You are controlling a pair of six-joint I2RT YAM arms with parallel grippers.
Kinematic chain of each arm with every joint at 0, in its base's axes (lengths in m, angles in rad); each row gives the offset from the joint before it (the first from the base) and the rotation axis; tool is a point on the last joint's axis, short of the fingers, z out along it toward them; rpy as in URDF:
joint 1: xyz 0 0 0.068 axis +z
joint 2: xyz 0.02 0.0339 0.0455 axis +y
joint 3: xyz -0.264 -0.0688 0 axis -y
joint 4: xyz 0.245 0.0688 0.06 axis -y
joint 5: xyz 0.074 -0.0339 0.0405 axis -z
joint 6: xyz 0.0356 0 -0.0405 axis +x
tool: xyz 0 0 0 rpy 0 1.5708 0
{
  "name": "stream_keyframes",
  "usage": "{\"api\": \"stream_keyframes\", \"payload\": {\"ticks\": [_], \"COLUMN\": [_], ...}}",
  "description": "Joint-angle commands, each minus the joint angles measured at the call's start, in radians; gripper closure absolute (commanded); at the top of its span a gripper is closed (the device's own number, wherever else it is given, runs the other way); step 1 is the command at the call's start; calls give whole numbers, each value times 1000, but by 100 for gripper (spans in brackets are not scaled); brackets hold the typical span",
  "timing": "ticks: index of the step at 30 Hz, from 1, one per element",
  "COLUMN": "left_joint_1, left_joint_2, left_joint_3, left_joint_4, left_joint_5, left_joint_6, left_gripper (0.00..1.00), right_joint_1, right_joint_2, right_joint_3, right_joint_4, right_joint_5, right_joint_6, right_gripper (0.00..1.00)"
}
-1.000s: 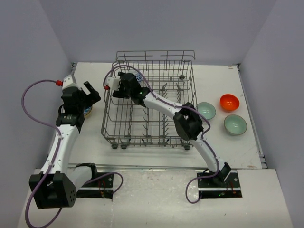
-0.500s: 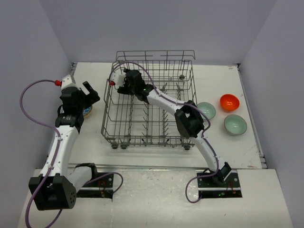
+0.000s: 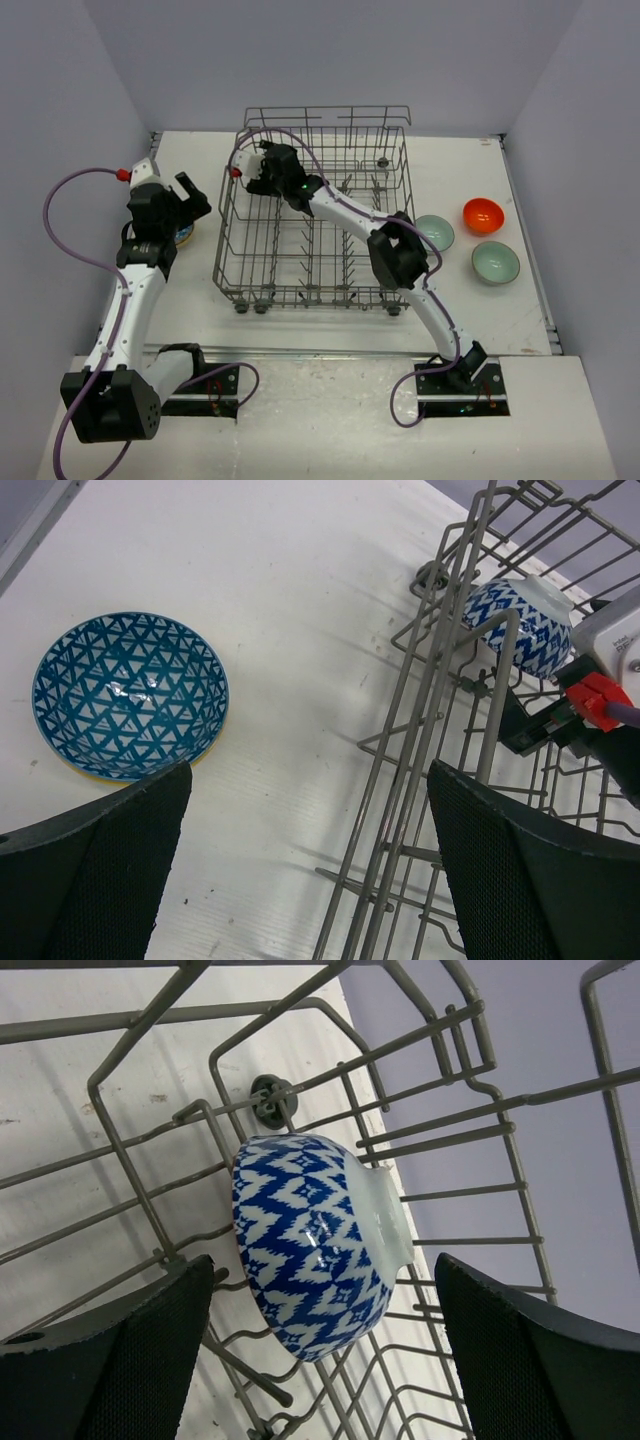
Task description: Unload the bowls from the dish rack
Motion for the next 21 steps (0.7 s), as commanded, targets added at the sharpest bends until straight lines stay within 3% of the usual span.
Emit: {"api": "stream_keyframes", "payload": {"ticks": [1, 21], "left_joint_1": [7, 7], "left_joint_2": [-20, -20], "left_joint_3": [-3, 3], "left_joint_4": [7, 0], "left_joint_5": [11, 46], "left_joint_6": [14, 16], "left_gripper": [0, 0], "right_joint_1": [-32, -86], "right_joint_2": [3, 38], "right_joint_3": [53, 72], "right_joint_4": [44, 116], "right_joint_5": [28, 42], "right_joint_6": [-41, -82], "right_gripper": [9, 9]}}
